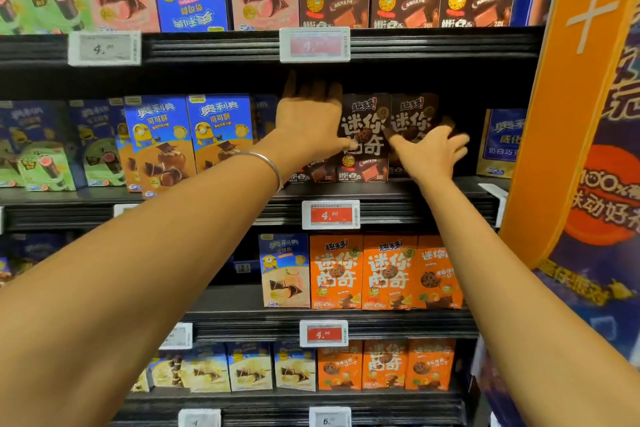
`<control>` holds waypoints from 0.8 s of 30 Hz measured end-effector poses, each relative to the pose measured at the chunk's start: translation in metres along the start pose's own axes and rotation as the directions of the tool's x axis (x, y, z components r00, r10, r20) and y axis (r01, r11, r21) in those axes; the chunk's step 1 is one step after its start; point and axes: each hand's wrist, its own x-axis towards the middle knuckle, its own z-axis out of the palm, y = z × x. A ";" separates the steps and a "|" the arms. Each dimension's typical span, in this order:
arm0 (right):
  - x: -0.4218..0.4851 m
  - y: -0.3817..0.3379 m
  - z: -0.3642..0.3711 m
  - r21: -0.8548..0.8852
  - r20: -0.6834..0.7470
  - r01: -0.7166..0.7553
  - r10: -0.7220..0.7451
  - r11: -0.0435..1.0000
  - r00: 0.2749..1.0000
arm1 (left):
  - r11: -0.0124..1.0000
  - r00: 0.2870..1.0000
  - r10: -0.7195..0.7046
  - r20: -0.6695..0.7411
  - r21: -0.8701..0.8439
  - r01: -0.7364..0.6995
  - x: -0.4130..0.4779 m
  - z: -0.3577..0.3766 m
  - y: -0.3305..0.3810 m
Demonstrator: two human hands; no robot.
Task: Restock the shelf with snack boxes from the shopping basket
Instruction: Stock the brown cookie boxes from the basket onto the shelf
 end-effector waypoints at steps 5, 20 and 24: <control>0.013 0.010 0.002 0.222 0.205 -0.071 0.025 0.972 0.979 | 1.000 0.997 -0.025 0.075 -0.005 0.025 0.009 0.006 0.005; -0.011 0.005 -0.024 0.397 0.108 -0.029 -0.015 0.918 0.994 | 0.960 0.992 -0.111 -0.053 -0.262 0.094 -0.014 -0.014 0.008; -0.069 -0.005 -0.051 0.620 0.119 0.006 -0.102 0.784 0.988 | 0.621 0.960 -0.257 -0.112 -0.780 0.075 -0.084 -0.021 0.003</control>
